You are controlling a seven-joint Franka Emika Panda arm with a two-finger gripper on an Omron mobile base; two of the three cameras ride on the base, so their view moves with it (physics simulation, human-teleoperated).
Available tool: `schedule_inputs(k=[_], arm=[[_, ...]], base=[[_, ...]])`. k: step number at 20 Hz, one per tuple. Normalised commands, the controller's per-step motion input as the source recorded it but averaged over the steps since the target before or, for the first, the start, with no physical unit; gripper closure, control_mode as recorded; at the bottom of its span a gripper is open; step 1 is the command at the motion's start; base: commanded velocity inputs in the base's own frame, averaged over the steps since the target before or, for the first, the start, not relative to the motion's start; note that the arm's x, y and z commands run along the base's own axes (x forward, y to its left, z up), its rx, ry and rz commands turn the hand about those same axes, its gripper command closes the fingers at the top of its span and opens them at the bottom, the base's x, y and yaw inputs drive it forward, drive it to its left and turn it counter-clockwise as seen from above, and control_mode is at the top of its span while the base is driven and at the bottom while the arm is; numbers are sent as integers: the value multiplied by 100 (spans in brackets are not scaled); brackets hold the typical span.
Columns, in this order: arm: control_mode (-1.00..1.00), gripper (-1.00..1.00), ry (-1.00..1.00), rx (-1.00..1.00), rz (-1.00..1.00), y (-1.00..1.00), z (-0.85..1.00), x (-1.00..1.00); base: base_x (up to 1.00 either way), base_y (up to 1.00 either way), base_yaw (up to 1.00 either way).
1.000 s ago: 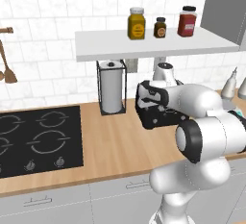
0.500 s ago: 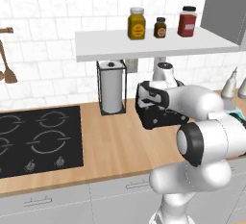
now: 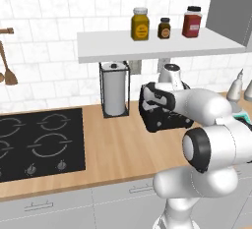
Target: Start the toaster. Once the lever pops up, take the bread to the plate on the dining counter.
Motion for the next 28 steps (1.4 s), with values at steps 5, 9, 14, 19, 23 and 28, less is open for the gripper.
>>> schedule_inputs(k=[5,9,14,19,23,28], arm=[[-100,-100,0,3,0,-2,-5,-57],[-100,-100,0,1,0,0,-21,-61],[-100,-100,0,1,-1,0,-38,-63],[-100,-100,10,4,-3,0,-60,-58],[-100,-100,14,7,-3,0,-63,-48],[-100,-100,9,8,-3,0,-24,-20]], base=[[0,0,0],[0,0,0],[0,0,0],[0,0,0],[0,0,0],[0,0,0]])
